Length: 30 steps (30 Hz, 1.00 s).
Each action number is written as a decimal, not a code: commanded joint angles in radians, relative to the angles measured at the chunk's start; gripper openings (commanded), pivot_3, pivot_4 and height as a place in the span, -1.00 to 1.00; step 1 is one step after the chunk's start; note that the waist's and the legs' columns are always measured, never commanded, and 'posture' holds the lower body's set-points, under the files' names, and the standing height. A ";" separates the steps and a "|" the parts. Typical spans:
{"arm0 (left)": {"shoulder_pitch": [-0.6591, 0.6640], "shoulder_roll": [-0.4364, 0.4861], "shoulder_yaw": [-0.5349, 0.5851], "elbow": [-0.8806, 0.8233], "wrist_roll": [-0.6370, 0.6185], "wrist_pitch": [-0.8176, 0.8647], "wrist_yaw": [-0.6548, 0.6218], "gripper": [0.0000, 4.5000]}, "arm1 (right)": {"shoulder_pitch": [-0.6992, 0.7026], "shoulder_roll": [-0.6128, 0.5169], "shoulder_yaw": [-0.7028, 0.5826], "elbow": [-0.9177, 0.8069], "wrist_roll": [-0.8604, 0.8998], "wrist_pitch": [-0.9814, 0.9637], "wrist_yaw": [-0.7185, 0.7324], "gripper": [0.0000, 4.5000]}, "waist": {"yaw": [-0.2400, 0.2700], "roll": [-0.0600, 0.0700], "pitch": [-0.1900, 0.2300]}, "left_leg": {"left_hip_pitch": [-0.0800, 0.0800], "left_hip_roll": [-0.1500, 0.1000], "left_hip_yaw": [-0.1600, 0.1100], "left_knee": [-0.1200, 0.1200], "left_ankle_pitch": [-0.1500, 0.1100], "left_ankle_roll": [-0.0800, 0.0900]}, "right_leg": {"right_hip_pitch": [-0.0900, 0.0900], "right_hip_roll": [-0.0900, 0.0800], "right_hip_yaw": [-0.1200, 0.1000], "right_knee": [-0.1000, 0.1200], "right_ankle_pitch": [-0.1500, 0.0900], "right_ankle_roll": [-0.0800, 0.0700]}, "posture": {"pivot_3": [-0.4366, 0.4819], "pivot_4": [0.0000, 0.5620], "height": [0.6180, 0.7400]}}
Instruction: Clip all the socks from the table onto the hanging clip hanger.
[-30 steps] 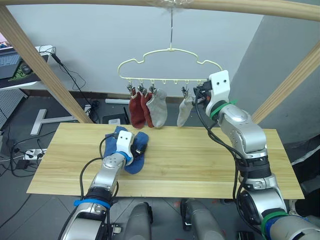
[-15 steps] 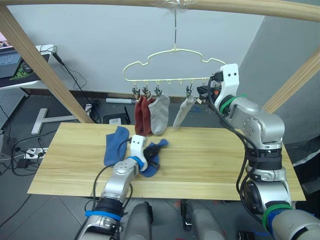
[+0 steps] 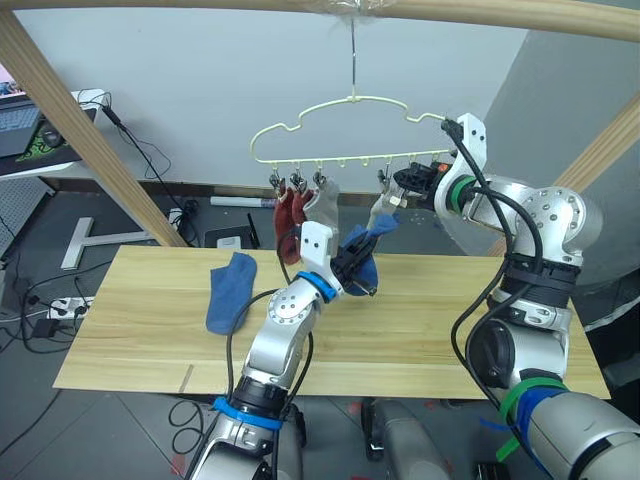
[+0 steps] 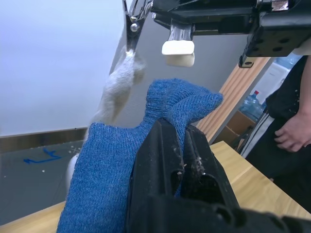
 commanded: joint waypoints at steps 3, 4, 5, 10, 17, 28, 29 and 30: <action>-0.040 -0.022 -0.002 0.003 0.004 -0.060 0.022 -0.99 | -0.010 0.009 -0.047 -0.031 -0.004 0.059 -0.049 -0.98 | 0.000 0.000 0.000 | 0.000 0.000 0.000 0.000 0.000 0.000 | 0.000 0.000 0.000 0.000 0.000 0.000 | -0.28 0.03 1.00; -0.047 -0.025 -0.002 0.009 0.004 -0.066 0.025 -0.99 | -0.012 0.015 -0.056 -0.036 -0.004 0.069 -0.056 -0.98 | 0.000 0.000 0.000 | 0.000 0.000 0.000 0.000 0.000 0.000 | 0.000 0.000 0.000 0.000 0.000 0.000 | -0.28 0.03 1.00; -0.052 -0.026 -0.003 0.014 0.004 -0.071 0.027 -0.99 | -0.014 0.020 -0.063 -0.040 -0.005 0.076 -0.061 -0.98 | 0.000 0.000 0.000 | 0.000 0.000 0.000 0.000 0.000 0.000 | 0.000 0.000 0.000 0.000 0.000 0.000 | -0.28 0.03 1.00; -0.073 -0.044 0.007 0.034 -0.009 -0.087 0.037 -0.99 | -0.014 0.029 -0.072 -0.050 -0.010 0.091 -0.072 -0.98 | 0.000 0.000 0.000 | 0.000 0.000 0.000 0.000 0.000 0.000 | 0.000 0.000 0.000 -0.001 0.000 0.000 | -0.28 0.03 1.00; -0.081 -0.057 -0.010 0.045 0.000 -0.103 0.033 -0.99 | -0.038 0.054 -0.115 -0.052 -0.014 0.117 -0.097 -0.98 | -0.005 0.000 0.000 | -0.001 0.000 -0.001 0.000 0.000 0.000 | 0.000 0.000 -0.001 -0.001 0.000 0.000 | -0.30 0.04 1.00; -0.115 -0.073 -0.023 0.065 -0.001 -0.115 0.031 -0.99 | -0.072 0.103 -0.192 -0.057 -0.019 0.149 -0.134 -0.98 | -0.014 0.000 0.000 | -0.001 0.000 -0.001 -0.001 0.000 0.000 | 0.000 0.000 -0.001 -0.002 0.000 0.000 | -0.31 0.04 1.00; -0.120 -0.073 -0.022 0.069 -0.002 -0.116 0.031 -0.99 | -0.074 0.102 -0.193 -0.055 -0.019 0.148 -0.133 -0.98 | -0.014 0.000 0.000 | -0.001 0.000 -0.001 -0.001 0.000 0.000 | 0.000 0.000 -0.001 -0.002 0.000 0.000 | -0.31 0.04 1.00; -0.123 -0.074 -0.022 0.070 -0.002 -0.116 0.031 -1.00 | -0.075 0.102 -0.198 -0.056 -0.018 0.147 -0.133 -0.83 | -0.015 0.000 0.000 | -0.001 0.000 -0.001 -0.001 0.000 0.000 | 0.000 0.000 -0.001 -0.002 0.000 0.000 | -0.31 0.04 1.00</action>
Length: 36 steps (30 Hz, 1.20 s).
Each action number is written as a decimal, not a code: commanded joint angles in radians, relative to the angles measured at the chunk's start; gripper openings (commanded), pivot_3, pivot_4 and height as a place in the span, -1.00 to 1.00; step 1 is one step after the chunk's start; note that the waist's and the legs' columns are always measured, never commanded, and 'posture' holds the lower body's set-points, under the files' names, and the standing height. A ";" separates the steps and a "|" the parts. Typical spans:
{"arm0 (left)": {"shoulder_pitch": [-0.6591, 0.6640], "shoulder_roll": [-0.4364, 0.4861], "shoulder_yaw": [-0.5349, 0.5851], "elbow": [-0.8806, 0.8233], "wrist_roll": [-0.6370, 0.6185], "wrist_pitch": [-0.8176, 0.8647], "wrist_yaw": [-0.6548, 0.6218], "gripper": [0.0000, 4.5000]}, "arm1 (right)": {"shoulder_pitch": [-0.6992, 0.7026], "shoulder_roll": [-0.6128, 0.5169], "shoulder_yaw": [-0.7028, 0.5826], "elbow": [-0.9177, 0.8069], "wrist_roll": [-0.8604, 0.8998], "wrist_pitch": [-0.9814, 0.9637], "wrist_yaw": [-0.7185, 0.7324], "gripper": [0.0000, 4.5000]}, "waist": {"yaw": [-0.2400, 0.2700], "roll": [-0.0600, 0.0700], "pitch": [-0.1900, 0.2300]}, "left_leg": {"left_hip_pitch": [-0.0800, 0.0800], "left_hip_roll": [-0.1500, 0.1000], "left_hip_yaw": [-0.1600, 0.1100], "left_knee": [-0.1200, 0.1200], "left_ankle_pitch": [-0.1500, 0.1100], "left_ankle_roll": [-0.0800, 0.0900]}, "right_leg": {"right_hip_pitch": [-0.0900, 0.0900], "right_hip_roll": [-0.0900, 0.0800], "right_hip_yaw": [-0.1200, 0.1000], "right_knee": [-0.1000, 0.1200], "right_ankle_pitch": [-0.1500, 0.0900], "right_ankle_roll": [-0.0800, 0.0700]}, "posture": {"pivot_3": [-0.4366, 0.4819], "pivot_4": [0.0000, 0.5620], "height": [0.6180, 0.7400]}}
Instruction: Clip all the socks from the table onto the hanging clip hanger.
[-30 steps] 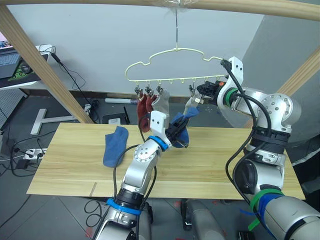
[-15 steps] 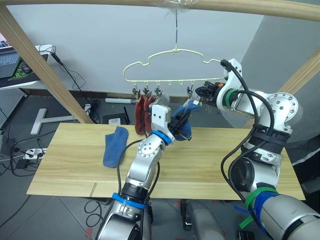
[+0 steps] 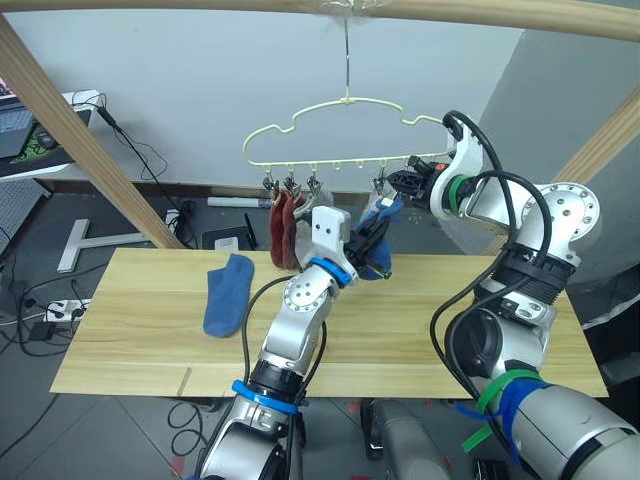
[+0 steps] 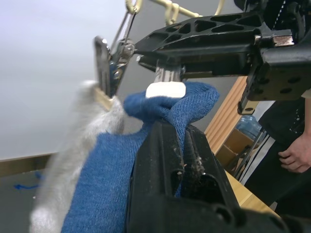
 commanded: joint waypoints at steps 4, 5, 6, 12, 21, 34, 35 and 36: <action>-0.024 -0.016 -0.012 -0.020 -0.006 -0.030 -0.010 -1.00 | -0.005 -0.025 -0.017 -0.032 -0.004 0.007 0.006 -0.25 | -0.007 0.000 0.000 | 0.000 0.000 0.000 -0.001 0.000 0.000 | 0.000 0.000 0.000 -0.001 0.000 0.000 | -0.32 0.02 1.00; -0.024 -0.015 -0.012 -0.020 -0.007 -0.030 -0.011 -1.00 | -0.007 -0.029 -0.016 -0.034 -0.003 0.006 0.009 -0.09 | -0.008 0.000 0.000 | -0.001 0.000 0.000 -0.001 0.000 0.000 | -0.001 0.000 0.001 -0.001 0.000 0.000 | -0.32 0.02 1.00; -0.023 -0.015 -0.012 -0.020 -0.007 -0.029 -0.012 -1.00 | -0.008 -0.031 -0.015 -0.035 -0.002 0.005 0.010 0.07 | -0.009 0.000 0.001 | -0.001 0.000 0.001 -0.002 0.000 0.000 | -0.001 0.000 0.001 -0.002 0.000 0.000 | -0.32 0.02 1.00; -0.013 -0.026 -0.017 -0.032 -0.025 0.003 -0.021 -1.00 | 0.009 -0.081 -0.009 -0.106 0.059 0.036 0.060 0.93 | -0.010 0.001 0.001 | -0.001 0.000 0.001 -0.007 0.000 0.000 | -0.001 0.001 0.000 -0.007 0.000 0.000 | -0.32 0.00 1.00; -0.020 -0.070 -0.018 -0.036 -0.102 0.084 -0.068 -1.00 | 0.192 -0.193 0.076 -0.345 0.158 0.037 0.145 0.97 | -0.016 0.001 0.001 | -0.001 0.000 0.002 -0.011 0.000 0.000 | -0.001 0.001 0.001 -0.011 -0.002 0.003 | -0.37 -0.04 1.00; -0.045 -0.033 0.040 0.006 -0.135 0.150 -0.057 -0.52 | 0.499 -0.356 0.366 -0.518 0.024 -0.400 0.226 1.00 | -0.042 0.001 0.000 | 0.000 -0.002 0.003 -0.011 0.000 0.000 | -0.001 0.001 0.003 -0.009 -0.002 0.004 | -0.40 -0.14 1.00; -0.050 -0.022 0.048 0.015 -0.123 0.139 -0.049 -0.38 | 0.527 -0.357 0.389 -0.522 0.005 -0.449 0.228 1.00 | -0.041 0.001 0.000 | 0.000 -0.002 0.003 -0.011 0.000 0.000 | -0.001 0.001 0.003 -0.009 -0.002 0.004 | -0.40 -0.14 1.00; -0.054 -0.015 0.053 0.023 -0.115 0.131 -0.043 -0.25 | 0.547 -0.357 0.404 -0.524 -0.008 -0.486 0.229 1.00 | -0.042 0.001 0.000 | 0.001 -0.002 0.002 -0.011 0.000 0.000 | -0.001 0.001 0.002 -0.009 -0.002 0.004 | -0.40 -0.14 1.00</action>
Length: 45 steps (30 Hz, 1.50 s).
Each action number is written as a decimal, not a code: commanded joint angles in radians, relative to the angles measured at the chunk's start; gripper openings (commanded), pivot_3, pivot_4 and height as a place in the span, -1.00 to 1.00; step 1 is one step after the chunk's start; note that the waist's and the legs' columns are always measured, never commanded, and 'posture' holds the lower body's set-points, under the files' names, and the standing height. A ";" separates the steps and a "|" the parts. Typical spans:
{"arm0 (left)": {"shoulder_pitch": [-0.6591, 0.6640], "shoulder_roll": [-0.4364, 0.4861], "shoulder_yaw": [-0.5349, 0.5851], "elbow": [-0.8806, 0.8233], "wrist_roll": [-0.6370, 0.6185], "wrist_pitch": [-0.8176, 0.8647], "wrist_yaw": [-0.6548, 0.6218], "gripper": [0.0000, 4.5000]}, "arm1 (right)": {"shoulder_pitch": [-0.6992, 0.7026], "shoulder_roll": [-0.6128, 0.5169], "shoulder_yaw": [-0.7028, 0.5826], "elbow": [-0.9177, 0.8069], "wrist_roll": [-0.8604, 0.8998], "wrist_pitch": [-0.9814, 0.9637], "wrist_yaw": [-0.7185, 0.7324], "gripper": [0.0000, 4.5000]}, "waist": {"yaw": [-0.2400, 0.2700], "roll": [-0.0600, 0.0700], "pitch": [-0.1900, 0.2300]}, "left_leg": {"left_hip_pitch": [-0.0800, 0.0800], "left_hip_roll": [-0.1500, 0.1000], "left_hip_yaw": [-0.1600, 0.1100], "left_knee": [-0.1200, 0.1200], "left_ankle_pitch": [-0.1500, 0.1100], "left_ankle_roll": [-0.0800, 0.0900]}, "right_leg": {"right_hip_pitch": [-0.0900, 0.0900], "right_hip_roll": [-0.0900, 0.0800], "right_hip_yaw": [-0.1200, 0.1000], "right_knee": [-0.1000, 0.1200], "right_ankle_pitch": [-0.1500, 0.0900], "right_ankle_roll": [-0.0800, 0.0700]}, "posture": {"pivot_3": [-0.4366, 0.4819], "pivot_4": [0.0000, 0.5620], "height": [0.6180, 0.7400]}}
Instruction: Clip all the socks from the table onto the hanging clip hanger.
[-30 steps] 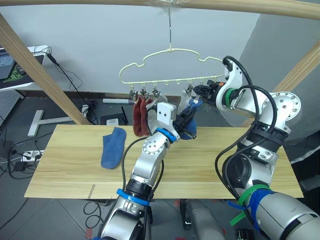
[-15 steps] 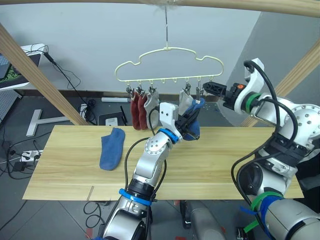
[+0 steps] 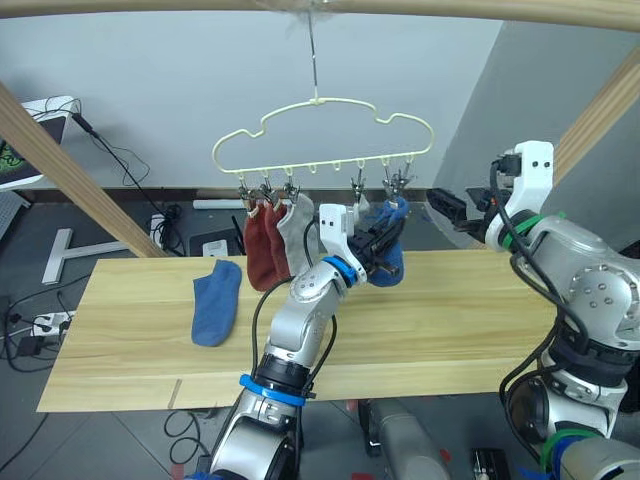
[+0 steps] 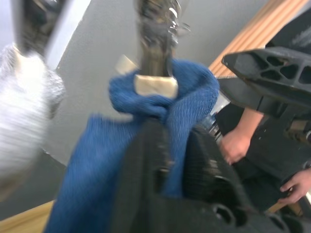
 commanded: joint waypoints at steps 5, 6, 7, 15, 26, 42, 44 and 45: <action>-0.017 0.079 0.034 -0.033 0.016 -0.024 -0.015 0.46 | 0.131 0.019 0.156 -0.046 -0.133 -0.317 0.000 1.00 | -0.003 0.000 0.000 | 0.000 0.000 0.001 0.000 0.000 0.000 | 0.000 0.000 0.001 0.001 0.000 0.000 | -0.35 -0.13 1.00; -0.012 0.098 0.039 -0.051 0.014 -0.012 -0.022 0.59 | 0.141 0.036 0.180 -0.042 -0.152 -0.349 -0.013 1.00 | -0.003 0.000 0.000 | 0.000 0.000 0.001 0.000 0.000 0.000 | 0.000 0.000 0.001 0.001 0.000 0.000 | -0.32 -0.12 1.00; 0.004 0.136 0.039 -0.095 0.012 0.004 -0.045 0.76 | 0.155 0.063 0.208 -0.033 -0.179 -0.390 -0.033 0.92 | -0.003 0.000 0.000 | 0.001 0.001 0.001 0.000 0.000 0.000 | 0.000 0.000 0.001 0.001 0.000 0.000 | -0.32 -0.12 1.00; 0.086 0.359 0.091 -0.419 -0.063 0.153 -0.123 1.00 | 0.154 0.194 0.298 0.066 -0.297 -0.565 -0.117 0.59 | 0.007 0.000 0.000 | 0.001 0.003 0.000 0.000 0.001 -0.001 | -0.001 0.000 0.001 0.003 0.000 0.000 | -0.20 -0.08 1.00; 0.077 0.438 0.165 -0.541 -0.121 0.266 -0.096 1.00 | 0.053 0.220 0.297 0.239 -0.360 -0.694 -0.120 -0.13 | 0.033 0.000 0.000 | 0.001 0.002 0.000 0.002 0.001 -0.001 | 0.001 -0.001 0.003 0.002 0.001 0.002 | -0.10 -0.06 1.00; 0.030 0.458 0.188 -0.565 -0.150 0.307 -0.068 1.00 | -0.077 0.239 0.265 0.469 -0.393 -0.804 -0.130 -0.13 | 0.045 0.000 0.000 | 0.001 0.002 0.000 0.002 0.001 -0.001 | 0.001 0.000 0.003 0.003 0.002 0.002 | -0.04 -0.04 1.00; 0.026 0.460 0.189 -0.563 -0.152 0.308 -0.068 1.00 | -0.087 0.243 0.264 0.491 -0.396 -0.815 -0.134 -0.13 | 0.046 0.000 0.000 | 0.001 0.002 -0.001 0.002 0.001 -0.001 | 0.001 0.000 0.003 0.003 0.002 0.002 | -0.04 -0.04 1.00; 0.026 0.461 0.189 -0.565 -0.153 0.309 -0.067 1.00 | -0.090 0.244 0.264 0.497 -0.398 -0.819 -0.137 -0.13 | 0.046 0.000 0.000 | 0.001 0.002 -0.001 0.002 0.001 -0.001 | 0.001 0.000 0.003 0.003 0.002 0.002 | -0.02 -0.03 1.00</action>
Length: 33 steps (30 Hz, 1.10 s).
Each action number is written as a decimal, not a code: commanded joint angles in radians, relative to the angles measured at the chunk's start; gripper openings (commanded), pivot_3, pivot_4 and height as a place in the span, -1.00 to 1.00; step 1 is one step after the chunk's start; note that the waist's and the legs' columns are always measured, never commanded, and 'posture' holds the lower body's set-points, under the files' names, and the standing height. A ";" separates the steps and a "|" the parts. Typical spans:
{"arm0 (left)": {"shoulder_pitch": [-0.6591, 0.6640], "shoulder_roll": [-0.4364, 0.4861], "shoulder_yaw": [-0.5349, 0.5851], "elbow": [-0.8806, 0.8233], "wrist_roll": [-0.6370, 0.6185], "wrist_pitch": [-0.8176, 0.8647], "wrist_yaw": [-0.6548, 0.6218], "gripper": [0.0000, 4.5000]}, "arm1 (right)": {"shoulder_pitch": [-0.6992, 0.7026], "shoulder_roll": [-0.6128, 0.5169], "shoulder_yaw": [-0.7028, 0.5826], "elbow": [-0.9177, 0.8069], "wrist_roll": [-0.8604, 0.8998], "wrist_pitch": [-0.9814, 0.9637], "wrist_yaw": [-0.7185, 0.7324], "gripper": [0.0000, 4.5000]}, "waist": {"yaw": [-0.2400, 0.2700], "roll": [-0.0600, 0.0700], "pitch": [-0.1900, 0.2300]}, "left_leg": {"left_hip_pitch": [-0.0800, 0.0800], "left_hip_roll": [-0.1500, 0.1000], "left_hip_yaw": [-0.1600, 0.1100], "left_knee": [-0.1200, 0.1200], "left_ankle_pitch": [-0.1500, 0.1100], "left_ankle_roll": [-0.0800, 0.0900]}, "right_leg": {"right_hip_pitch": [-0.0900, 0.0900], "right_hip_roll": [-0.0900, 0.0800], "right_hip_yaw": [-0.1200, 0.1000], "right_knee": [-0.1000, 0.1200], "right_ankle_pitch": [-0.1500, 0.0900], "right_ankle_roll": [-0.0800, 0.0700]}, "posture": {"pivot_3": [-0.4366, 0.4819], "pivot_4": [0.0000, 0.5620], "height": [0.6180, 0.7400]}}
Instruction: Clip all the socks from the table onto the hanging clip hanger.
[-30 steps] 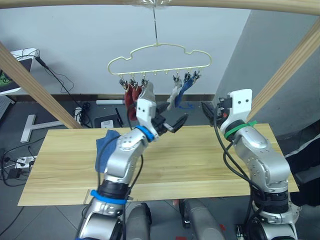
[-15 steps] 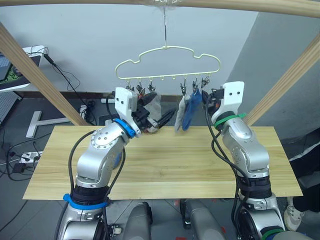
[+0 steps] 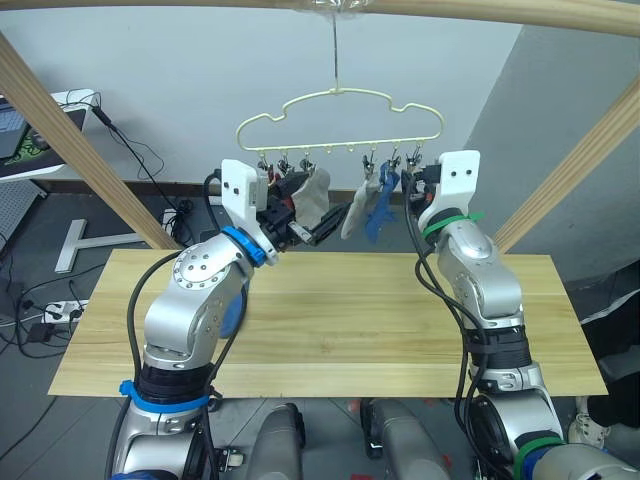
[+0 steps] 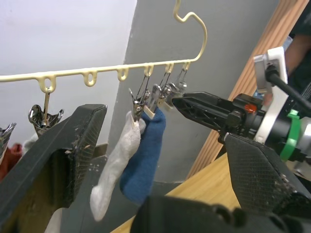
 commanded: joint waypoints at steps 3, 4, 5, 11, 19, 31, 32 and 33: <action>-0.028 0.014 0.016 -0.050 -0.020 0.001 0.006 1.00 | -0.052 0.009 -0.005 0.037 -0.022 -0.053 -0.019 -0.13 | 0.003 0.000 0.000 | 0.000 0.000 0.000 0.000 0.000 0.000 | 0.000 0.000 0.000 0.001 0.000 0.000 | -0.02 -0.03 1.00; -0.032 0.014 0.016 -0.051 -0.022 0.002 0.007 1.00 | -0.057 0.009 0.001 0.046 -0.026 -0.056 -0.016 -0.13 | 0.004 0.000 0.000 | 0.000 0.000 0.000 0.000 0.000 0.000 | 0.000 0.000 0.000 0.001 0.000 0.000 | -0.02 -0.02 1.00; -0.035 0.014 0.016 -0.051 -0.023 0.003 0.007 1.00 | -0.062 0.009 0.005 0.054 -0.032 -0.062 -0.014 -0.13 | 0.005 0.000 0.000 | 0.000 0.000 0.000 0.000 0.000 0.000 | 0.000 0.000 0.000 0.001 0.000 0.000 | -0.02 -0.02 1.00; -0.049 0.013 0.017 -0.060 -0.029 0.011 0.010 1.00 | -0.084 0.020 0.006 0.078 -0.041 -0.081 -0.011 -0.13 | 0.012 0.000 0.000 | 0.000 0.000 0.000 0.000 0.000 0.000 | 0.000 0.000 0.000 0.001 0.000 0.000 | -0.02 -0.02 1.00; -0.079 0.017 0.015 -0.088 -0.072 0.041 -0.003 1.00 | -0.113 0.032 0.005 0.104 -0.040 -0.097 -0.005 -0.13 | 0.013 0.000 0.000 | 0.000 0.000 0.000 0.000 0.000 0.000 | 0.000 0.000 0.000 0.001 0.000 0.000 | -0.01 -0.01 1.00; -0.095 0.025 0.011 -0.109 -0.101 0.055 -0.006 1.00 | -0.130 0.036 0.003 0.130 -0.040 -0.121 -0.006 -0.13 | 0.013 0.000 0.000 | 0.000 0.000 0.000 0.001 0.000 0.000 | 0.000 0.000 0.000 0.001 0.003 -0.004 | 0.00 -0.03 1.00; -0.095 0.024 0.010 -0.110 -0.102 0.055 -0.005 1.00 | -0.130 0.036 0.003 0.131 -0.040 -0.122 -0.006 -0.13 | 0.013 0.000 0.000 | 0.000 0.000 0.000 0.001 0.000 0.000 | 0.000 0.000 0.000 0.001 0.003 -0.004 | 0.00 -0.03 1.00; -0.096 0.024 0.009 -0.111 -0.102 0.056 -0.005 1.00 | -0.132 0.035 0.003 0.134 -0.041 -0.125 -0.006 -0.13 | 0.013 0.000 0.000 | 0.000 0.000 0.000 0.001 0.000 0.000 | 0.000 0.000 -0.001 0.001 0.003 -0.004 | 0.00 -0.03 1.00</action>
